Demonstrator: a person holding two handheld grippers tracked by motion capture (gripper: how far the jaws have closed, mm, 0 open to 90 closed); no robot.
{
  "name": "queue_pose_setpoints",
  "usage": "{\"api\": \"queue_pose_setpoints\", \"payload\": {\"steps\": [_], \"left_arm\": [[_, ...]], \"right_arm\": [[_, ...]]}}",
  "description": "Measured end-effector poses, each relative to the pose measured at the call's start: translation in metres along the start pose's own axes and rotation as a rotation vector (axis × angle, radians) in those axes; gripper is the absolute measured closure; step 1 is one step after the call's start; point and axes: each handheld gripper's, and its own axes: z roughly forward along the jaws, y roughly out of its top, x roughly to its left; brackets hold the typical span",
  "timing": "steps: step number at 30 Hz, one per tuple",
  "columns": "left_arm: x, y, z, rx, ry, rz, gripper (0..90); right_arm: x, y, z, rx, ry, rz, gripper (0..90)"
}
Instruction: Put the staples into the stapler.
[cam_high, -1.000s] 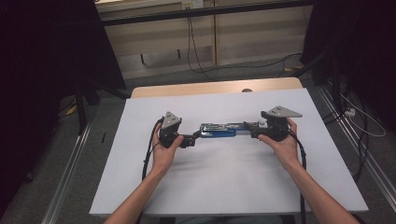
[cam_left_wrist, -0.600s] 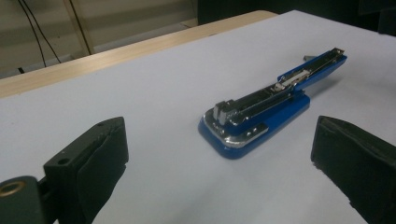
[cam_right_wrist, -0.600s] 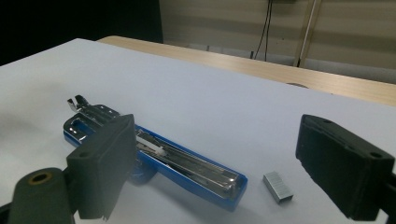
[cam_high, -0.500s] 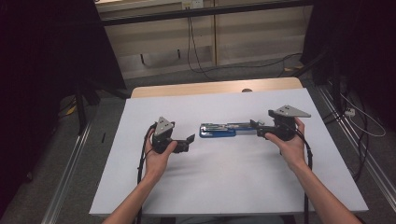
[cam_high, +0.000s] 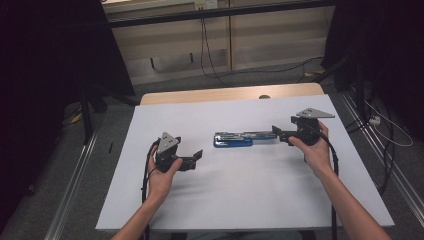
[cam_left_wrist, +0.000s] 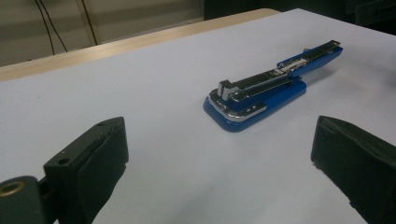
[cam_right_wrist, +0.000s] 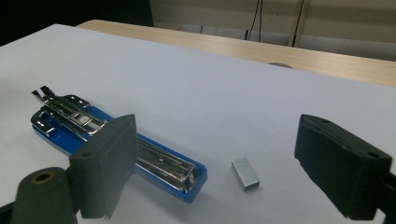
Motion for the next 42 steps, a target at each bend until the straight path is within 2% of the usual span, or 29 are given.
{"api": "queue_pose_setpoints", "payload": {"steps": [3,5,9,14,16,19,26,28,30,33,35,37,40,42], "left_arm": [[-0.001,-0.004,-0.007,0.0,0.008,0.016,4.2],[-0.001,-0.008,-0.012,-0.001,0.013,0.0,4.2],[-0.002,-0.011,-0.02,0.02,0.014,0.002,4.2],[-0.006,-0.018,-0.032,0.02,0.014,0.003,4.2],[-0.007,-0.021,-0.036,0.023,0.009,-0.001,4.2],[-0.007,-0.025,-0.043,0.021,0.024,0.006,4.2],[-0.006,-0.036,-0.062,0.013,0.036,-0.018,4.2],[-0.006,-0.039,-0.067,0.018,0.036,-0.03,4.0],[-0.006,-0.041,-0.072,0.016,0.053,-0.032,3.8],[-0.004,-0.046,-0.08,0.011,0.075,-0.032,3.5],[-0.003,-0.047,-0.083,-0.006,0.086,-0.057,3.5],[-0.003,-0.046,-0.084,-0.01,0.092,-0.054,3.5],[-0.003,-0.046,-0.082,0.005,0.077,-0.047,3.5],[-0.004,-0.046,-0.082,0.005,0.074,-0.047,3.5]], "right_arm": [[-0.002,0.005,0.0,0.015,0.007,0.0,13.1],[-0.003,0.007,0.0,0.026,-0.006,-0.012,13.1],[-0.006,0.009,-0.001,0.038,-0.001,-0.011,12.8],[-0.013,0.008,-0.002,0.044,0.017,0.012,12.9],[-0.015,0.009,-0.001,0.038,0.041,0.019,12.9],[-0.016,0.011,0.002,0.048,0.053,0.013,12.9],[-0.016,0.017,0.012,0.1,0.055,-0.03,13.3],[-0.018,0.019,0.014,0.105,0.064,-0.02,13.4],[-0.019,0.02,0.016,0.123,0.074,-0.019,15.7],[-0.02,0.02,0.018,0.151,0.092,-0.003,14.0],[-0.02,0.02,0.019,0.159,0.09,-0.011,14.0],[-0.022,0.02,0.02,0.16,0.087,0.002,13.9],[-0.028,0.022,0.022,0.203,0.095,0.01,17.6],[-0.031,0.024,0.023,0.209,0.093,0.01,16.3]]}}
